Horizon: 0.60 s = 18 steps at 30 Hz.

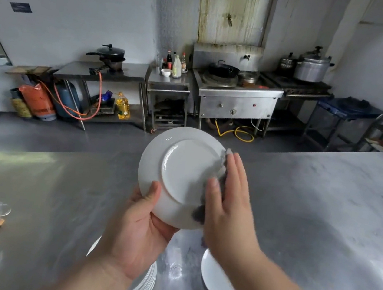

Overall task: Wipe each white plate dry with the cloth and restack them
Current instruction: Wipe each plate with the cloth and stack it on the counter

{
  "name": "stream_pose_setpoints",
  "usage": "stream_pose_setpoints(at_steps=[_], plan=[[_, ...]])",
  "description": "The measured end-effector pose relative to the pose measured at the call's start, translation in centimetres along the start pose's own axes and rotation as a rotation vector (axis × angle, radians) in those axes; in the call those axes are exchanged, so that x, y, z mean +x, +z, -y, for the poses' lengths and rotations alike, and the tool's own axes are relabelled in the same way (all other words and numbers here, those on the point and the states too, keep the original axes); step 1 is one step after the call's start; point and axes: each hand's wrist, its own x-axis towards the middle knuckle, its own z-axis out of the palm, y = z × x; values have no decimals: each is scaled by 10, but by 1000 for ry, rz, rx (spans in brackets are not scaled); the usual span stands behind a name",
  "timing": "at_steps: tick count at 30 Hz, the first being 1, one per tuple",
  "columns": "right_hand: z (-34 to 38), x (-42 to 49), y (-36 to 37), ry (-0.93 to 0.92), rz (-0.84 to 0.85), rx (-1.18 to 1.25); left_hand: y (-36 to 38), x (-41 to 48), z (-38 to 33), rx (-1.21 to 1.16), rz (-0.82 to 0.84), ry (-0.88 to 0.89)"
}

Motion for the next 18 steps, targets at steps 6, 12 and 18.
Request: stream_pose_setpoints(at_steps=[6,12,18], plan=[[-17,14,-10,71,10,36,3,0,4,104,42,-96],[-13,48,-49,-178,197,-208,12,10,2,148,-91,-139],[-16,-44,-11,-310,41,-498,14,11,22,84,-127,-163]])
